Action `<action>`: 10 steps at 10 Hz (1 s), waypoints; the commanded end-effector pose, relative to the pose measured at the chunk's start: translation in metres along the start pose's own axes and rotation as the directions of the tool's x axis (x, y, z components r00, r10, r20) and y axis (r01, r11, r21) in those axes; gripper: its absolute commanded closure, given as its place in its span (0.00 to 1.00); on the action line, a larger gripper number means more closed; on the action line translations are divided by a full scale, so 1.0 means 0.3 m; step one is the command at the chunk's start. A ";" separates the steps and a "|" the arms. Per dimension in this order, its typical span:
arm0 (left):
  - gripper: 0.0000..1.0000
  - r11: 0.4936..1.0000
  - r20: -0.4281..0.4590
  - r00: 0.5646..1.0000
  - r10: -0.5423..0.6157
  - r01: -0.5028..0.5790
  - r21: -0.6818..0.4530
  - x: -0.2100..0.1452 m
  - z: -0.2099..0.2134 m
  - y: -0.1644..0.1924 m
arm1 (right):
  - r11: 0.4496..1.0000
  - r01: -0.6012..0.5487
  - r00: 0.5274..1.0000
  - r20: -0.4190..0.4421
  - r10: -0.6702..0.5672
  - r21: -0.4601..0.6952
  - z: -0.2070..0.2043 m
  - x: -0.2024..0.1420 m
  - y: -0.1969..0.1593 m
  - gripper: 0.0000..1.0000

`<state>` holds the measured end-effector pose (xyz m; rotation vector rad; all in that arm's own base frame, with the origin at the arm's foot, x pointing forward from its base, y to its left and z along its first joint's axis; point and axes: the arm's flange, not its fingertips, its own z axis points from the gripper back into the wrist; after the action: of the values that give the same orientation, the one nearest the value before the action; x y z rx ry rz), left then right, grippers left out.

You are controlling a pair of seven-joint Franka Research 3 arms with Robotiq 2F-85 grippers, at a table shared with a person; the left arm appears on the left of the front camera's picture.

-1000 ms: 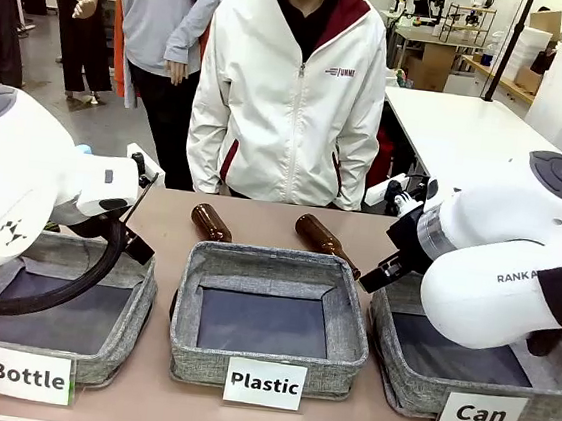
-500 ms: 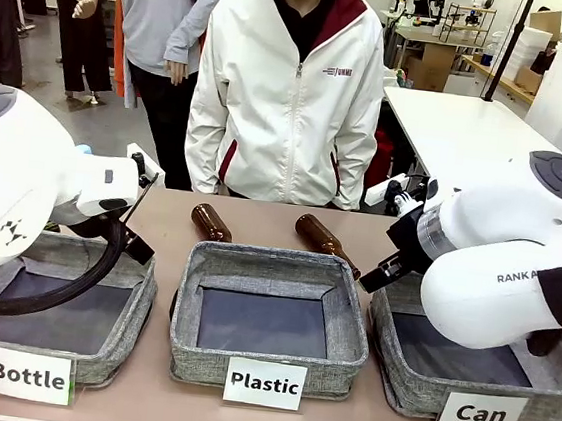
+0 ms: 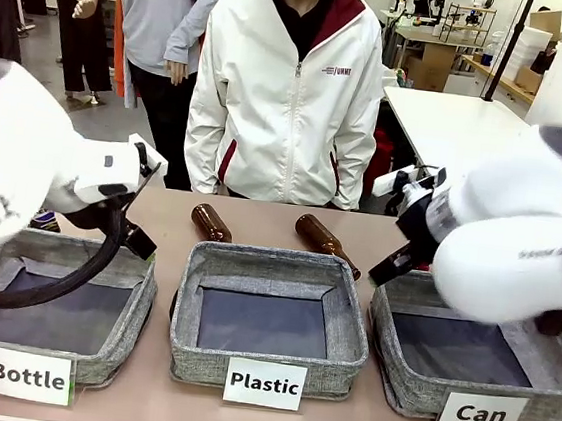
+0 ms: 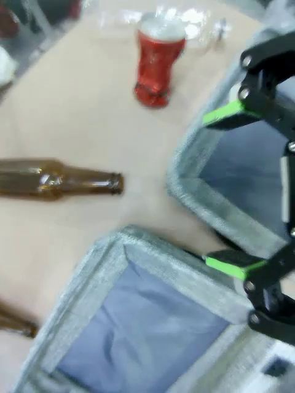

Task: Sort the can waste into the basket.
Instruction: Pick up the can waste from the table and place it in the right Fabric basket.

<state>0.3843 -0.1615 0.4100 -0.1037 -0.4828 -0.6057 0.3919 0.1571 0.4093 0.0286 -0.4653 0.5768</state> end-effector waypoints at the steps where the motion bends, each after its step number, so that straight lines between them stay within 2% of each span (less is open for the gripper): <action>1: 0.00 0.983 -0.076 0.992 0.099 -0.109 -0.149 -0.001 0.272 0.036 | 0.969 0.208 0.977 -0.065 -0.201 0.131 0.279 0.019 -0.070 0.00; 2: 0.00 0.953 -0.076 0.985 0.154 -0.169 -0.251 -0.027 0.353 0.087 | 0.934 0.260 0.965 -0.094 -0.244 0.247 0.372 -0.026 -0.136 0.00; 3: 0.00 0.889 -0.071 0.975 0.212 -0.222 -0.401 -0.092 0.426 0.171 | 0.860 0.299 0.953 -0.083 -0.292 0.413 0.448 -0.101 -0.229 0.00; 4: 0.00 0.803 -0.048 0.950 0.308 -0.286 -0.524 -0.178 0.485 0.297 | 0.744 0.374 0.911 -0.069 -0.407 0.553 0.501 -0.198 -0.349 0.00; 5: 0.00 0.723 -0.035 0.923 0.382 -0.322 -0.611 -0.252 0.511 0.417 | 0.640 0.434 0.855 -0.067 -0.514 0.634 0.523 -0.285 -0.449 0.00; 6: 0.00 0.659 -0.020 0.869 0.494 -0.389 -0.644 -0.332 0.514 0.542 | 0.532 0.485 0.783 -0.074 -0.618 0.694 0.522 -0.371 -0.541 0.00; 7: 0.00 0.563 -0.023 0.799 0.601 -0.443 -0.697 -0.443 0.501 0.648 | 0.437 0.517 0.712 -0.086 -0.697 0.736 0.511 -0.456 -0.619 0.00; 8: 0.00 0.472 -0.029 0.712 0.702 -0.495 -0.730 -0.554 0.473 0.738 | 0.358 0.531 0.652 -0.101 -0.751 0.768 0.486 -0.527 -0.682 0.00; 9: 0.00 0.401 -0.045 0.614 0.788 -0.567 -0.719 -0.646 0.432 0.819 | 0.278 0.565 0.574 -0.128 -0.809 0.777 0.450 -0.582 -0.737 0.00; 10: 0.00 0.345 -0.052 0.532 0.845 -0.618 -0.706 -0.685 0.408 0.827 | 0.238 0.578 0.536 -0.143 -0.832 0.781 0.421 -0.607 -0.763 0.00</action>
<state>0.3111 0.1909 0.4357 -1.0732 -0.4240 0.1734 0.3135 -0.1596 0.4748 1.1272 -0.3910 -0.2422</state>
